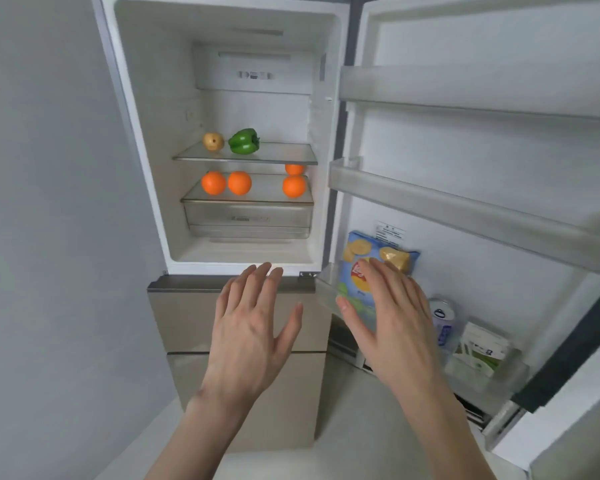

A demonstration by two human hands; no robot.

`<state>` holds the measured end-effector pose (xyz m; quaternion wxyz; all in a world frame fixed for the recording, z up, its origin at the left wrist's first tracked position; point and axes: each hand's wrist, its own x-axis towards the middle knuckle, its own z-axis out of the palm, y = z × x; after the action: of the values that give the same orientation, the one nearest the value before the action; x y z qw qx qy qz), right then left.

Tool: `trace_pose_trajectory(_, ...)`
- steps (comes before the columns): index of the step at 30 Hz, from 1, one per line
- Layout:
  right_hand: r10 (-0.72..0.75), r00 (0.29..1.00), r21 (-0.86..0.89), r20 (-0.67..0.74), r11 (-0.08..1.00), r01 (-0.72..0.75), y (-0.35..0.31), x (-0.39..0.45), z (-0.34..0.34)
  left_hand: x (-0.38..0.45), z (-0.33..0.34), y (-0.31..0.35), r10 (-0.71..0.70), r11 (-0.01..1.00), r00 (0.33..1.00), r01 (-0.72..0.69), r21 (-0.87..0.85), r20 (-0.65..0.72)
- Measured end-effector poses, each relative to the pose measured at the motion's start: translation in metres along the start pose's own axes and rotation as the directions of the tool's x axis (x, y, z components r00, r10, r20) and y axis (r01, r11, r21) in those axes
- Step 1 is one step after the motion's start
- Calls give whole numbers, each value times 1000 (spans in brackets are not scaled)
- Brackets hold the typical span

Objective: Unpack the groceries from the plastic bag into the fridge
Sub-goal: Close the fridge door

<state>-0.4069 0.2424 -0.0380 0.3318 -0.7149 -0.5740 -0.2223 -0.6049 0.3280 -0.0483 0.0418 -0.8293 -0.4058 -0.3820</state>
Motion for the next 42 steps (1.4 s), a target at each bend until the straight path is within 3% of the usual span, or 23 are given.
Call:
trace_pose_trajectory(11, -8, 999, 39, -42, 999, 10, 126, -35, -91, -24, 44, 155, -18, 999, 1000, 19, -51, 12)
trace_pose_trajectory(18, 103, 941, 131, -322, 989, -64, 162, -35, -143, -24, 40, 200, 20, 1000, 1000, -19, -18, 16)
trace_pose_trajectory(23, 172, 894, 179, -415, 978, -105, 178, -15, -167, -18, 33, 210, 44, 999, 999, -44, -6, 11)
trace_pose_trajectory(26, 284, 845, 277, -454, 946, -169, 199, -3, -175, -14, 29, 213, 58, 998, 998, -58, -7, -11)
trace_pose_trajectory(33, 547, 811, 466, -206, 784, -410, 248, 15, -178, 0, 25, 229, 93, 995, 995, -94, -16, -25)
trace_pose_trajectory(39, 656, 726, 682, 206, 436, -587, 258, 19, -180, 10, 22, 242, 113, 993, 993, -113, -37, -19)
trace_pose_trajectory(42, 648, 734, 686, 201, 442, -578, 252, 11, -178, 6, 18, 239, 97, 995, 995, -98, -29, -9)
